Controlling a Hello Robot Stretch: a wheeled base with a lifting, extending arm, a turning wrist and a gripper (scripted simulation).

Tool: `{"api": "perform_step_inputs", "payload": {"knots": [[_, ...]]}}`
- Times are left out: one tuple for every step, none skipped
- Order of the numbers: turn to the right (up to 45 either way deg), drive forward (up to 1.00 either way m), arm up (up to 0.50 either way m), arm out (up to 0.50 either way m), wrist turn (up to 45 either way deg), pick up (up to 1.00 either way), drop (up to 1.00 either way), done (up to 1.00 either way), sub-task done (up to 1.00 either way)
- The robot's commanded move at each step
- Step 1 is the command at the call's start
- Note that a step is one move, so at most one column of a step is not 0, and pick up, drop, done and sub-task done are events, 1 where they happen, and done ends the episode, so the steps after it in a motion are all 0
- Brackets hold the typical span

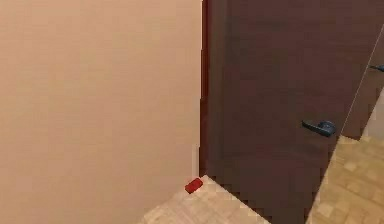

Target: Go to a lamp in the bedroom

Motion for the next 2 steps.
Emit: {"api": "perform_step_inputs", "payload": {"knots": [[36.0, 0.0, 0.0, 0.0, 0.0, 0.0, 0.0, 0.0, 0.0], [3.0, 0.0, 0.0, 0.0, 0.0, 0.0, 0.0, 0.0, 0.0]]}}
